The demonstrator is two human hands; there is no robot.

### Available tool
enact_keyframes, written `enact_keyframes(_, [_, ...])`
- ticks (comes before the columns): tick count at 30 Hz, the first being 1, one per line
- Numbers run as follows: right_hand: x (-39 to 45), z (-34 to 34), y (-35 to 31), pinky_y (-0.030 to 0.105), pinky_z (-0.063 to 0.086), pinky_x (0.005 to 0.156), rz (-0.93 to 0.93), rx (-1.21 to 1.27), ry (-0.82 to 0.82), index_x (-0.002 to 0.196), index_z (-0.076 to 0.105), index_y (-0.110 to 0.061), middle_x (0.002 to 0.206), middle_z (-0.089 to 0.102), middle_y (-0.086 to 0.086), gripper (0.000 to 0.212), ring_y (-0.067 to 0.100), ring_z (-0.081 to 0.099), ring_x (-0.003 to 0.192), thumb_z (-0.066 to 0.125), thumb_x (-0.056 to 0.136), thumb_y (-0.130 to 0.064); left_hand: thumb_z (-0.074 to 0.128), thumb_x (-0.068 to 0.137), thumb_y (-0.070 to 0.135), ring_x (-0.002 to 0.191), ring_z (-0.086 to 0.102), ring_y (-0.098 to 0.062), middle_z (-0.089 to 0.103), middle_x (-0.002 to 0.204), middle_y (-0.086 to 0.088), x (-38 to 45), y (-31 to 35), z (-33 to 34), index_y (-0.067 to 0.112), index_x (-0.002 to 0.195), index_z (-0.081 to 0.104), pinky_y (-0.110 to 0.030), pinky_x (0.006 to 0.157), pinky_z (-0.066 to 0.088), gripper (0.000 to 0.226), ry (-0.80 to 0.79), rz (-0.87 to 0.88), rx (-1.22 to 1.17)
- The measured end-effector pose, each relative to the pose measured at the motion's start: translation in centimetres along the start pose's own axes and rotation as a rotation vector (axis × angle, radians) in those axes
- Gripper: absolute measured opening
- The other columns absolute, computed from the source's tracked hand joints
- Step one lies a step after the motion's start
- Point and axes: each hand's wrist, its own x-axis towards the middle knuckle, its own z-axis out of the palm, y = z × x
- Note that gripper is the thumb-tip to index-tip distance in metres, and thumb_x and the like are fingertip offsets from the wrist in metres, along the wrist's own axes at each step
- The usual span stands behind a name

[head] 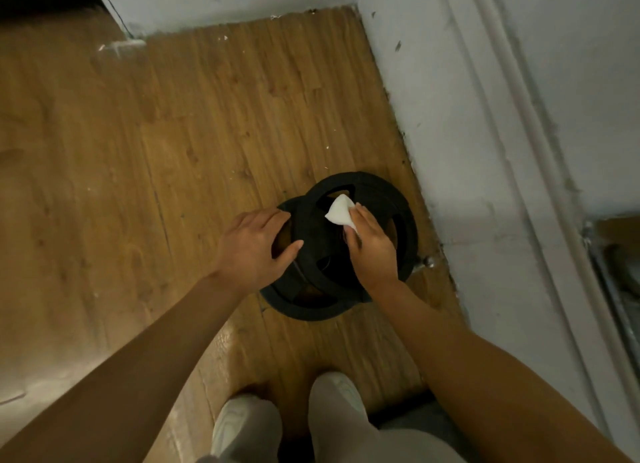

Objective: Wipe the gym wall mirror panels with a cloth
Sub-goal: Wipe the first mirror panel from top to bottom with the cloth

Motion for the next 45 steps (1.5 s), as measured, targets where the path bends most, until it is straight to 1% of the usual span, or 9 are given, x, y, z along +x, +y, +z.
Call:
enact_keyframes(3, [-0.5, -2.3, -1.1, 0.037, 0.047, 0.097, 0.021, 0.054, -0.017, 0.133, 0.057, 0.002, 0.136, 0.059, 0.02, 0.038, 0.034, 0.057, 0.125, 0.053, 0.098, -0.013, 0.049, 0.089, 0.053, 0.101, 0.067, -0.031, 0.07, 0.113, -0.011, -0.5, 1.5, -1.6, 0.006, 0.119, 0.068, -0.042, 0.09, 0.052, 0.058, -0.04, -0.013, -0.028])
enact_keyframes(7, [-2.5, -8.6, -4.1, 0.049, 0.047, 0.094, -0.006, 0.055, -0.058, 0.127, 0.059, 0.009, 0.127, 0.061, 0.028, 0.038, 0.042, 0.062, 0.116, 0.058, 0.091, -0.004, 0.049, 0.092, 0.052, 0.104, 0.066, -0.03, 0.069, 0.115, -0.012, -0.9, 5.2, -7.4, 0.006, 0.121, 0.066, -0.042, 0.092, 0.051, 0.058, -0.098, -0.002, -0.05])
enact_keyframes(10, [-4.5, -15.4, -7.1, 0.05, 0.047, 0.096, -0.056, 0.099, -0.11, 0.125, 0.058, 0.011, 0.125, 0.062, 0.029, 0.043, 0.042, 0.063, 0.114, 0.044, 0.101, -0.022, 0.046, 0.092, 0.052, 0.109, 0.064, -0.03, 0.068, 0.118, -0.01, -0.9, 9.4, -14.1, 0.007, 0.124, 0.065, -0.043, 0.095, 0.051, 0.058, -0.135, -0.001, -0.065])
enact_keyframes(19, [-11.1, -40.8, -18.1, 0.021, 0.028, 0.107, 0.067, 0.151, -0.158, 0.147, 0.042, -0.007, 0.149, 0.046, 0.011, 0.044, 0.026, 0.046, 0.135, 0.046, 0.103, -0.015, 0.05, 0.092, 0.048, 0.113, 0.065, -0.027, 0.068, 0.123, -0.01, -1.3, 23.8, -35.5, 0.007, 0.124, 0.067, -0.039, 0.097, 0.05, 0.055, -0.115, 0.177, -0.077])
enact_keyframes(27, [-17.0, -57.5, -22.5, 0.037, 0.048, 0.102, 0.05, 0.05, 0.135, 0.135, 0.055, -0.002, 0.13, 0.062, 0.018, 0.045, 0.03, 0.061, 0.119, 0.047, 0.097, -0.025, 0.048, 0.096, 0.048, 0.124, 0.057, -0.024, 0.062, 0.135, -0.008, 1.9, 35.1, -47.7, 0.011, 0.132, 0.061, -0.04, 0.107, 0.045, 0.053, -0.124, 0.52, -0.12])
enact_keyframes(31, [-20.1, -62.3, -23.8, 0.019, 0.035, 0.108, 0.141, -0.01, 0.291, 0.14, 0.05, -0.005, 0.136, 0.057, 0.019, 0.048, 0.03, 0.057, 0.122, 0.053, 0.092, -0.005, 0.053, 0.096, 0.043, 0.124, 0.056, -0.024, 0.062, 0.133, -0.01, 5.2, 39.1, -51.2, 0.007, 0.131, 0.062, -0.034, 0.108, 0.041, 0.051, -0.065, 0.819, -0.146])
enact_keyframes(35, [-22.2, -67.2, -26.2, 0.041, 0.053, 0.095, 0.155, -0.16, 0.478, 0.143, 0.047, -0.01, 0.142, 0.053, 0.015, 0.049, 0.032, 0.057, 0.123, 0.056, 0.095, -0.006, 0.06, 0.095, 0.038, 0.122, 0.058, -0.025, 0.063, 0.131, -0.012, 9.1, 43.2, -54.8, 0.005, 0.129, 0.064, -0.039, 0.106, 0.045, 0.048, 0.073, 1.095, -0.19])
enact_keyframes(40, [-24.0, -74.7, -29.7, 0.024, 0.024, 0.119, 0.152, -0.401, 0.714, 0.142, 0.049, -0.003, 0.147, 0.048, 0.014, 0.065, 0.022, 0.04, 0.136, 0.063, 0.082, 0.02, 0.06, 0.095, 0.035, 0.123, 0.059, -0.028, 0.063, 0.132, -0.013, 13.0, 50.0, -60.6, 0.004, 0.127, 0.064, -0.043, 0.103, 0.047, 0.045, 0.258, 1.326, -0.258])
enact_keyframes(45, [-25.8, -84.1, -32.3, 0.041, 0.032, 0.118, 0.062, -0.634, 0.903, 0.143, 0.048, -0.004, 0.15, 0.045, 0.014, 0.065, 0.026, 0.042, 0.14, 0.061, 0.085, 0.02, 0.056, 0.098, 0.036, 0.132, 0.051, -0.026, 0.055, 0.143, -0.012, 15.2, 58.4, -67.7, 0.005, 0.136, 0.058, -0.043, 0.107, 0.044, 0.049, 0.419, 1.448, -0.32])
